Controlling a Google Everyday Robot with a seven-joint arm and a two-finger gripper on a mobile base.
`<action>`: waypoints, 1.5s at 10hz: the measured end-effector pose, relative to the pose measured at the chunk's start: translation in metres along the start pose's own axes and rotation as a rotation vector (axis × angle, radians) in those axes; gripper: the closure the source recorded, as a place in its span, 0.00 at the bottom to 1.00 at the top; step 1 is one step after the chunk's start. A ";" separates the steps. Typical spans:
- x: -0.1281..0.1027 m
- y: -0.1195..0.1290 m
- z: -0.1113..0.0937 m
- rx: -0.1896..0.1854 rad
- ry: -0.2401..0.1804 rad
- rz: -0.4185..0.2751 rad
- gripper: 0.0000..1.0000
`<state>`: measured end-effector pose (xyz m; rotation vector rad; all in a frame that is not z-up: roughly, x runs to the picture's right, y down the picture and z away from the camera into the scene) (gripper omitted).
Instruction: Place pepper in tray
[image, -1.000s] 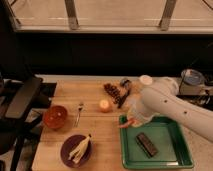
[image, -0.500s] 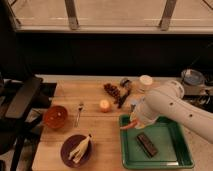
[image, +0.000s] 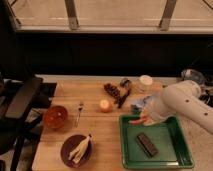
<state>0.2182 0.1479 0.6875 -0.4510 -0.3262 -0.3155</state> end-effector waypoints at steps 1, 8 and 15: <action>0.024 0.010 -0.002 0.005 -0.002 0.066 1.00; 0.106 0.073 0.047 0.029 -0.053 0.451 0.48; 0.104 0.075 0.070 0.025 -0.084 0.487 0.20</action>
